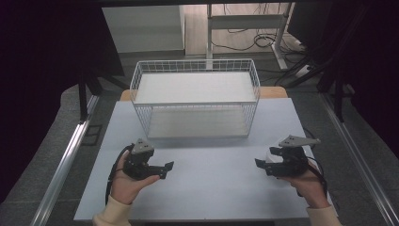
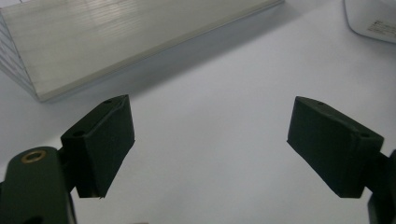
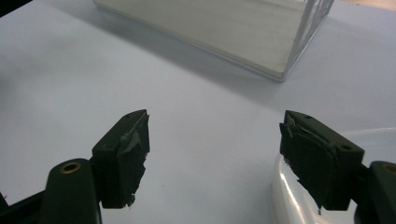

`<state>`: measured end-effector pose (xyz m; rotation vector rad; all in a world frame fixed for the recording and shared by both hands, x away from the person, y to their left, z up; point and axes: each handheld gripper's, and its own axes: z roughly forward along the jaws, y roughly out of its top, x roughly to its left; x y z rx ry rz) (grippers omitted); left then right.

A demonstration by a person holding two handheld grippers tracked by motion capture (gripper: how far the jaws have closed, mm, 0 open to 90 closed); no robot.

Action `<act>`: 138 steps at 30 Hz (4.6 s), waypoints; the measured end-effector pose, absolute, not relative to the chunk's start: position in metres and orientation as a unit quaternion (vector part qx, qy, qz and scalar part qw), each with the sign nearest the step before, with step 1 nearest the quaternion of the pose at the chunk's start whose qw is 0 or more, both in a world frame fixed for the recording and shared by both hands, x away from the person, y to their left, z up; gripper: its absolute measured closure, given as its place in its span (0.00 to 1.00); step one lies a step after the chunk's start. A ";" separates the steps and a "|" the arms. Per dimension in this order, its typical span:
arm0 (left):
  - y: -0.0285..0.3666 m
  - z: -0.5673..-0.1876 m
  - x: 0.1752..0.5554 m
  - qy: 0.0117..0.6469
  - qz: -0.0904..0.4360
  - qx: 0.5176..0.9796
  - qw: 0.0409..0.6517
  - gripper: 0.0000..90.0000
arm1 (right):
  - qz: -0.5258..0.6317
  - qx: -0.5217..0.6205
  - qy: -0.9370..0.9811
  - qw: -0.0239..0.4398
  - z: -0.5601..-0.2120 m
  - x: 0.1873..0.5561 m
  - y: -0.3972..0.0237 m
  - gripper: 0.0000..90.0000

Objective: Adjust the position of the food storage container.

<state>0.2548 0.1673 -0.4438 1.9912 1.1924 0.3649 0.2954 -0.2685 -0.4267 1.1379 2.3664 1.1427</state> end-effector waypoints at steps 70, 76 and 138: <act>0.172 -0.445 0.260 0.470 0.146 0.782 0.383 0.15 | 0.226 0.519 0.803 0.184 -0.453 0.345 -0.399 0.99; 0.171 -0.446 0.262 0.470 0.143 0.783 0.381 0.15 | 0.228 0.501 0.818 0.166 -0.452 0.338 -0.386 0.99; 0.165 -0.448 0.263 0.465 0.143 0.789 0.374 0.15 | 0.266 0.266 0.925 0.053 -0.466 0.293 -0.198 0.99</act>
